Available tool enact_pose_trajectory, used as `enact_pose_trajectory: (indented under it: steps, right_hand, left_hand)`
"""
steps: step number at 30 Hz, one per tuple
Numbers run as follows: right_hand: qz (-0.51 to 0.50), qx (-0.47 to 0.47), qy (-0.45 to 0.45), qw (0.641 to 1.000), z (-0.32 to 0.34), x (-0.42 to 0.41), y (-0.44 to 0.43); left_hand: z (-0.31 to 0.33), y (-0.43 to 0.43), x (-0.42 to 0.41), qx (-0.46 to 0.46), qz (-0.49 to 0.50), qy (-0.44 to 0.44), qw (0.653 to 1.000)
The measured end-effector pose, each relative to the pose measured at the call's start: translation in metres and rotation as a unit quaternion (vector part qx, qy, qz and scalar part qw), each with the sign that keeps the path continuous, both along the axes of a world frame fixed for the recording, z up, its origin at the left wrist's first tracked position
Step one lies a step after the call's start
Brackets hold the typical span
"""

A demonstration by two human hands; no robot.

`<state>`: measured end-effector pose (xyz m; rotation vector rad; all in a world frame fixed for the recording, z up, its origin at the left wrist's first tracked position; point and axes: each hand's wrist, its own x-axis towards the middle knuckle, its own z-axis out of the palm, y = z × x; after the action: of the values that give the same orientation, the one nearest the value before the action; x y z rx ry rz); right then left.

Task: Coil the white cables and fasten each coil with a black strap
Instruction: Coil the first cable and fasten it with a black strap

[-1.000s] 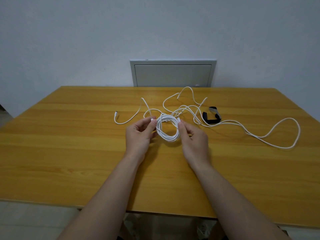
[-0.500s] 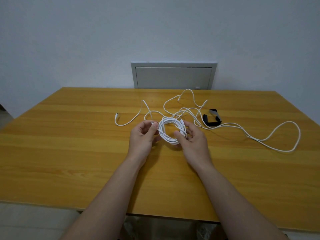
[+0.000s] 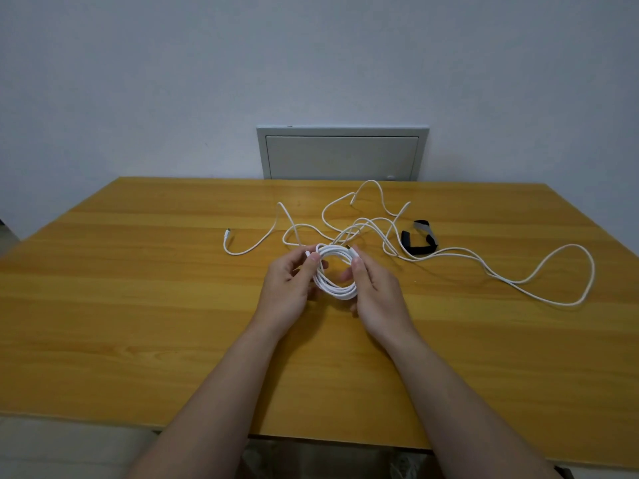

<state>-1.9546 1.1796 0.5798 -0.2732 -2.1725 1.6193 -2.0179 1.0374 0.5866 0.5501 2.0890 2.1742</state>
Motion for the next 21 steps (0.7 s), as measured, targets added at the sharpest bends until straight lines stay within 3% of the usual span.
enact_pose_trajectory:
  steps: [7, 13, 16, 19, 21]
  right_hand:
    - [0.009, -0.022, -0.017, 1.0, 0.005, 0.003, 0.002]
    - [0.084, -0.134, 0.007, 0.987, 0.008, 0.003, 0.003]
    - [0.075, -0.143, 0.012, 0.987, 0.01, 0.006, 0.007]
    - [0.044, -0.147, 0.013, 0.988, 0.006, 0.005, 0.011]
    - [0.013, -0.168, 0.024, 0.985, 0.004, 0.003, 0.01]
  left_hand:
    - [0.007, 0.004, 0.006, 0.011, -0.026, -0.005, 1.0]
    - [0.009, 0.01, -0.001, 0.057, -0.022, -0.086, 0.994]
    - [0.009, 0.016, -0.001, 0.063, -0.043, -0.135, 0.988]
    - [0.013, 0.018, -0.002, 0.104, -0.106, -0.207, 0.967]
    - [0.02, 0.013, -0.001, 0.156, -0.194, -0.279, 0.928]
